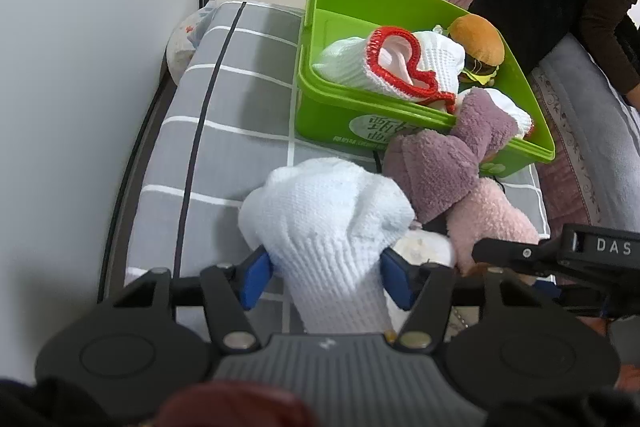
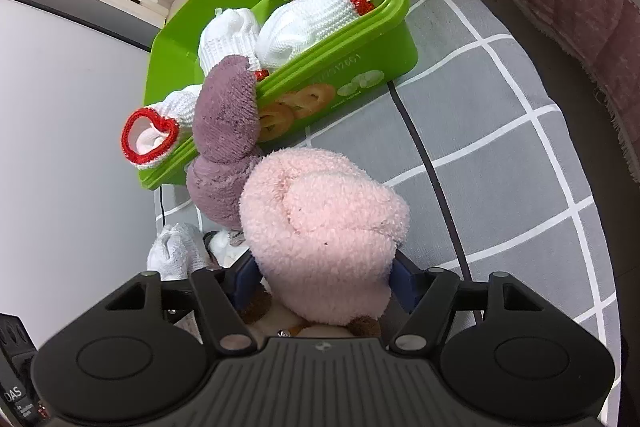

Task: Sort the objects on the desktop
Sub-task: 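Carry the white glove and pink bunny up over the green bin with both grippers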

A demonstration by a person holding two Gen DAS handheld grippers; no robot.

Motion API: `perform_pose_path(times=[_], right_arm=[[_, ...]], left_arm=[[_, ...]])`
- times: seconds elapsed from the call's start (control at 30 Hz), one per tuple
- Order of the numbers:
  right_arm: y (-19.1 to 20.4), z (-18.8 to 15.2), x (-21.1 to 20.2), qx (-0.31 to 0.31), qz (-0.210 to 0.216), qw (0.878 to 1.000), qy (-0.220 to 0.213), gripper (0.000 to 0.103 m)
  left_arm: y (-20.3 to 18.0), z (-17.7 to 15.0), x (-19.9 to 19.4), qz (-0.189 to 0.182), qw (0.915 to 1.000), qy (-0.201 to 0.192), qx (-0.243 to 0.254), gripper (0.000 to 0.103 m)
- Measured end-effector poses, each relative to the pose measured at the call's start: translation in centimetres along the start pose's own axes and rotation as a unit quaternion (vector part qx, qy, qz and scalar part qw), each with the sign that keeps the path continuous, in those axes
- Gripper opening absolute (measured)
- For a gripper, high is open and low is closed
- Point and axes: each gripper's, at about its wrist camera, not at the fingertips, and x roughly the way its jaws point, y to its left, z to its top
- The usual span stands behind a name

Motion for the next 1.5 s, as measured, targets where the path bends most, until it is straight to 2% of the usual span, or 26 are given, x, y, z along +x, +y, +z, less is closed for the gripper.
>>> perform_pose_path(times=[0.3, 0.9, 1.5], right_arm=[[-0.2, 0.3, -1.3, 0.011, 0.02, 1.0, -0.01, 0.066], [-2.0, 1.6, -4.2, 0.047, 0.07, 0.995, -0.054, 0.066], [-2.7, 1.7, -5.2, 0.056, 0.083, 0.993, -0.069, 0.066]], left_arm=[[0.0, 0.1, -0.4, 0.002, 1.0, -0.009, 0.004, 0.05], [0.3, 0.3, -0.7, -0.002, 0.9998, -0.02, -0.009, 0.049], [0.3, 0.5, -1.3, -0.009, 0.9993, -0.032, -0.019, 0.049]])
